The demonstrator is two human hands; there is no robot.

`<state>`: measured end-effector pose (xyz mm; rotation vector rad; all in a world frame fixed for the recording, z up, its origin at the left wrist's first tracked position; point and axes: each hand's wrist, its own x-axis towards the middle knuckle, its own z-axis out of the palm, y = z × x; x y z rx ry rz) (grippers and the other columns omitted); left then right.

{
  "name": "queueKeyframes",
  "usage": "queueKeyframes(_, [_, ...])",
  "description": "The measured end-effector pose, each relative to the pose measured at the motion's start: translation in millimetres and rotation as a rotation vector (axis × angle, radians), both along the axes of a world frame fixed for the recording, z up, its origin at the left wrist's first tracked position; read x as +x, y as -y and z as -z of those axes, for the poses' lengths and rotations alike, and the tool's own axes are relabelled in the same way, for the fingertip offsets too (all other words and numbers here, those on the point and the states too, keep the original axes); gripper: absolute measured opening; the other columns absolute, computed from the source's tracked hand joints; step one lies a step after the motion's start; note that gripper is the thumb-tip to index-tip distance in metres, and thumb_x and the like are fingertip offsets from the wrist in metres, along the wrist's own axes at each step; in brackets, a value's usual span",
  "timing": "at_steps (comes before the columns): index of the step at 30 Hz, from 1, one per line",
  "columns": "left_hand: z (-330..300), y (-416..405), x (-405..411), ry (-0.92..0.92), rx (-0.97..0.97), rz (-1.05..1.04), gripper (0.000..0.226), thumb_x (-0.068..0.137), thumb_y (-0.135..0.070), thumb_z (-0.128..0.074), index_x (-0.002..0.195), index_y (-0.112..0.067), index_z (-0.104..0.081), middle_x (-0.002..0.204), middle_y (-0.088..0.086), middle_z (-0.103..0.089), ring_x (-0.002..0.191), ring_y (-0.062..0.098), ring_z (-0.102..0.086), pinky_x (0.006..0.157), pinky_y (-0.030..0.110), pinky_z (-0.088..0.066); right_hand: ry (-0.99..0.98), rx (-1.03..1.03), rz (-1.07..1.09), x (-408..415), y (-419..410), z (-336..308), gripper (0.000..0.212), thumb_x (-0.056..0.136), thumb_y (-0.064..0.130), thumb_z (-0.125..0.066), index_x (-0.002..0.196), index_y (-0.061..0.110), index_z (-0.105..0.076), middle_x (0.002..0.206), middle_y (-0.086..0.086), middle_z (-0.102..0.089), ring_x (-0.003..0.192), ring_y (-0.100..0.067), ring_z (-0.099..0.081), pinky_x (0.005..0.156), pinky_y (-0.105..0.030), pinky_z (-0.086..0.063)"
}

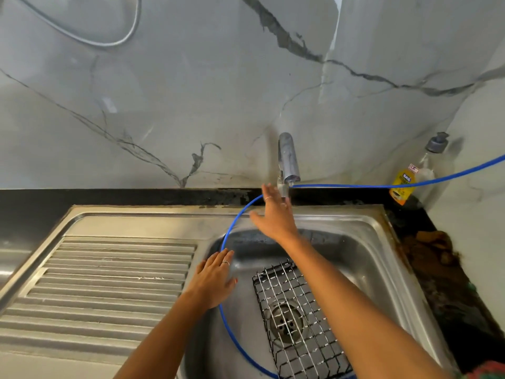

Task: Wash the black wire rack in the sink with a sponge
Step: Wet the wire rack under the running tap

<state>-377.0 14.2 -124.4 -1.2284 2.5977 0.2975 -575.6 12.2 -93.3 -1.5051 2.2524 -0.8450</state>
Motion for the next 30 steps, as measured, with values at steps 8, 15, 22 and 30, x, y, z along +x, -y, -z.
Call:
queueKeyframes(8, [-0.8,-4.0,-8.5,-0.027,0.018,-0.003,0.073,0.098,-0.039,-0.047,0.155,-0.02,-0.005,0.162,0.0,-0.006,0.149,0.02,-0.007,0.12,0.04,-0.01,0.071,0.154,-0.271,-4.8,-6.5,11.7,0.062,0.095,0.027,-0.053,0.15,0.014,-0.026,0.16,0.001,0.004,0.147,-0.017,0.003,0.117,-0.036,-0.007])
queueKeyframes(15, [9.1,-26.3,-31.1,-0.05,0.146,0.069,0.07,0.094,-0.04,-0.053,0.154,-0.028,-0.017,0.161,0.001,-0.013,0.147,0.022,-0.015,0.117,0.044,-0.018,0.197,0.217,-0.1,-30.7,-40.6,-19.9,0.036,0.098,0.03,-0.047,0.088,0.003,-0.068,0.086,-0.017,-0.069,0.081,-0.027,-0.064,0.072,-0.032,-0.049])
queueKeyframes(22, [30.8,-68.1,-49.4,0.084,0.33,0.129,0.085,0.09,-0.047,-0.058,0.155,-0.028,-0.006,0.162,0.004,0.005,0.149,0.025,0.0,0.117,0.05,-0.011,0.321,0.38,-0.189,-33.2,-37.2,-67.0,0.039,0.102,0.025,-0.038,0.103,-0.002,-0.065,0.102,-0.017,-0.068,0.088,-0.024,-0.066,0.082,-0.03,-0.053])
queueKeyframes(30, [50.8,-89.7,-51.5,0.153,0.397,0.122,0.1,0.084,-0.047,-0.066,0.154,-0.025,0.002,0.161,0.006,0.012,0.148,0.031,0.005,0.116,0.056,-0.008,0.263,0.753,-0.297,-35.2,-36.0,-76.7,0.044,0.102,0.029,-0.038,0.102,-0.005,-0.065,0.092,-0.017,-0.071,0.089,-0.029,-0.07,0.082,-0.033,-0.056])
